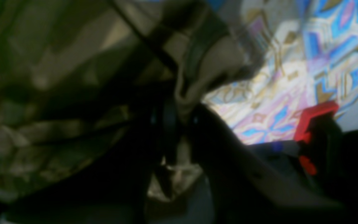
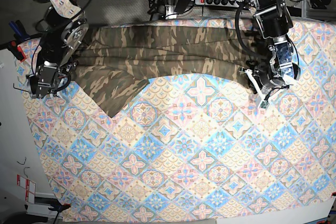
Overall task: Fold the T-shirt properly
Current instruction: 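Drag the folded shirt back toward the table center with both grippers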
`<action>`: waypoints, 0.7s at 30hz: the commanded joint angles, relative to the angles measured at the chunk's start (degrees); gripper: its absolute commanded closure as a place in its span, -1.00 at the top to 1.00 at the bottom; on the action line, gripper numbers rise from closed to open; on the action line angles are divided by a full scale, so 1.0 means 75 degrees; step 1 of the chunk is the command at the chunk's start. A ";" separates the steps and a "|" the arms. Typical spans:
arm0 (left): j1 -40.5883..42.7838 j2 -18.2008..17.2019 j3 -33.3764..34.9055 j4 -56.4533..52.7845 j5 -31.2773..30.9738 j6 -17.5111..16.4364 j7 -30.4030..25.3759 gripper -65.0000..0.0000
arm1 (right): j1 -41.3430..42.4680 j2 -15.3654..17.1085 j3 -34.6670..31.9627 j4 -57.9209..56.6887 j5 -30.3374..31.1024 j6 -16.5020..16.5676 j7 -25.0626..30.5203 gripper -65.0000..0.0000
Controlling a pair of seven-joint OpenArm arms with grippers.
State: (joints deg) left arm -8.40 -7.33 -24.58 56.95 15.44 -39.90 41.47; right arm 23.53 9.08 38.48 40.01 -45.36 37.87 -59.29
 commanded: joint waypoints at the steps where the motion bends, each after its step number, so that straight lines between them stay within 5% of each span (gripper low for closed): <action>1: 0.0083 0.0058 0.0036 -0.0121 0.0280 -0.0013 0.0325 -0.87 | -0.0002 -0.0349 0.0138 -0.0242 0.1202 0.0284 0.1288 -0.93; 11: 0.0435 -0.0165 0.0013 -0.0097 -0.0178 -0.0013 0.0302 -0.87 | -0.0494 -0.0338 0.0701 -0.0242 0.1166 0.0284 0.1616 -0.93; 21: -0.0397 -0.0353 -0.0445 -0.0144 -0.0119 -0.0013 0.0395 -0.87 | 0.0960 -0.0080 0.0654 -0.0957 0.1143 0.0284 0.1581 -0.93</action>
State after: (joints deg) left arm -11.11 -9.76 -28.01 56.31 11.70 -41.85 42.33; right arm 29.76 10.68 43.13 33.87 -49.30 39.86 -68.29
